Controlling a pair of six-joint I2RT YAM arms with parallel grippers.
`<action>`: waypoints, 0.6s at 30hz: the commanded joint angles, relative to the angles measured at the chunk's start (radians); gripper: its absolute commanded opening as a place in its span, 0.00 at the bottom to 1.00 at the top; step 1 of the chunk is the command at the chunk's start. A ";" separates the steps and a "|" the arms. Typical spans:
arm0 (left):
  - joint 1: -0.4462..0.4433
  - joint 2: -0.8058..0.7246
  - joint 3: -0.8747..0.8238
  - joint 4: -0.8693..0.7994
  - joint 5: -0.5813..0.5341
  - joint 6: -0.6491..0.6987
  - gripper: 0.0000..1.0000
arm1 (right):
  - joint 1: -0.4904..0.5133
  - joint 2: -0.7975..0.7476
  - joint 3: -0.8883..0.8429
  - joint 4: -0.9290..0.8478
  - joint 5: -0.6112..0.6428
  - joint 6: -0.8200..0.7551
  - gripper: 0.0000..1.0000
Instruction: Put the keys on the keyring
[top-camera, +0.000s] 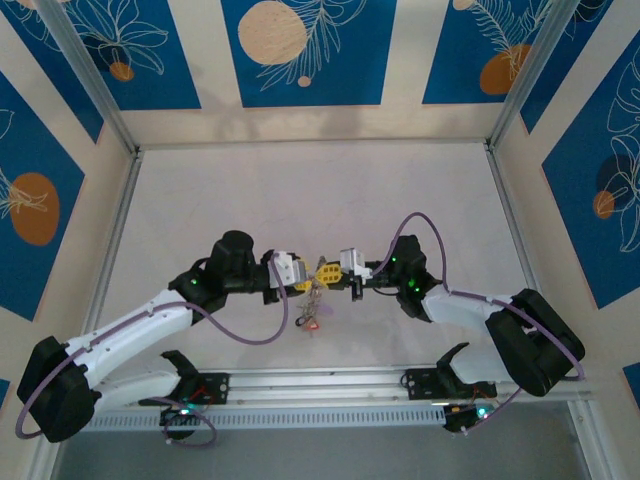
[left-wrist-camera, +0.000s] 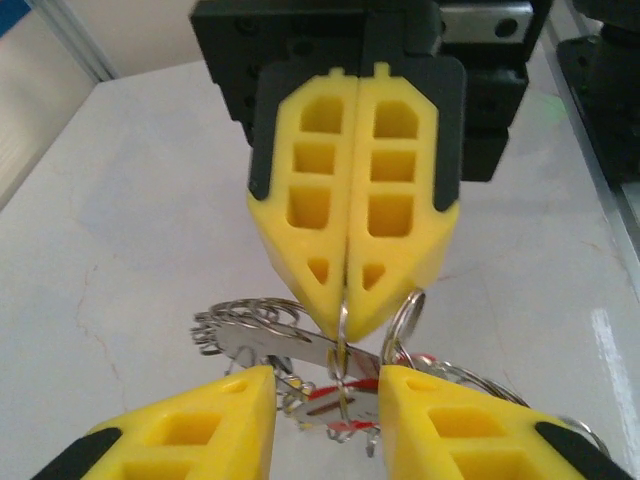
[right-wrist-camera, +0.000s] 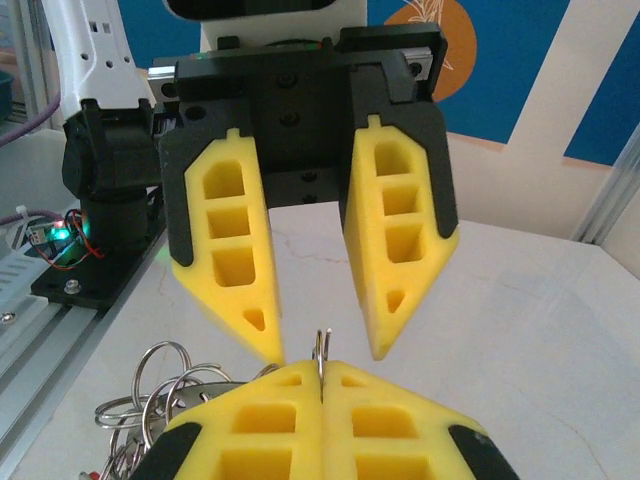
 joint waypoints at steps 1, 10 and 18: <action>0.009 0.001 0.043 -0.095 0.054 0.065 0.32 | 0.004 -0.030 -0.004 0.026 -0.011 -0.025 0.00; 0.011 0.031 0.077 -0.091 0.054 0.051 0.24 | 0.005 -0.031 -0.001 0.021 -0.009 -0.027 0.00; 0.011 0.049 0.082 -0.032 0.086 -0.002 0.24 | 0.007 -0.036 -0.001 0.015 -0.003 -0.031 0.00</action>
